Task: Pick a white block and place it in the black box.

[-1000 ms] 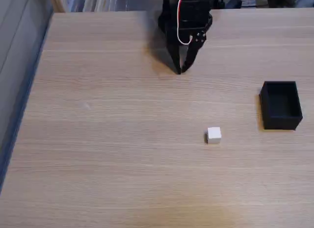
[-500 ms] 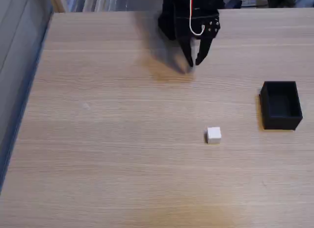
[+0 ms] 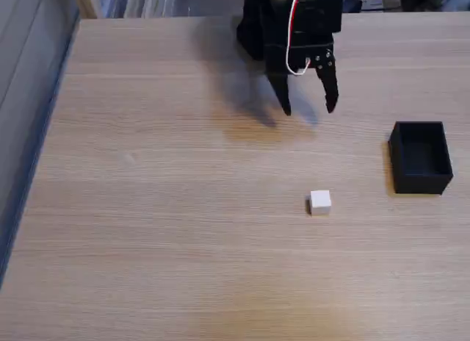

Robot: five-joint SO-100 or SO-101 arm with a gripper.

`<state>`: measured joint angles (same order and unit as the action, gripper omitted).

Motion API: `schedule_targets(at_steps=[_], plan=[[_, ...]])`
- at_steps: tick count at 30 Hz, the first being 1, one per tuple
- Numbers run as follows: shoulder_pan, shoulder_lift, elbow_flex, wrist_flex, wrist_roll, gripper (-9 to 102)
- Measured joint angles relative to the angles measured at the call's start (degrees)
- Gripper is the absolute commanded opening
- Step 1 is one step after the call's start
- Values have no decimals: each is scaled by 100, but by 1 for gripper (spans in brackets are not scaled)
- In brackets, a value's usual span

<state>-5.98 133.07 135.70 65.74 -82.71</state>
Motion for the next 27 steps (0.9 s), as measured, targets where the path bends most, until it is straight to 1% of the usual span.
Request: schedule_targets(at_steps=[7,12,27], plan=[[167,-958,-422,-536,-53,31],[114,-1556,-712,-835,-35,31],[-9,-2944,-1723,-1151,229,30]])
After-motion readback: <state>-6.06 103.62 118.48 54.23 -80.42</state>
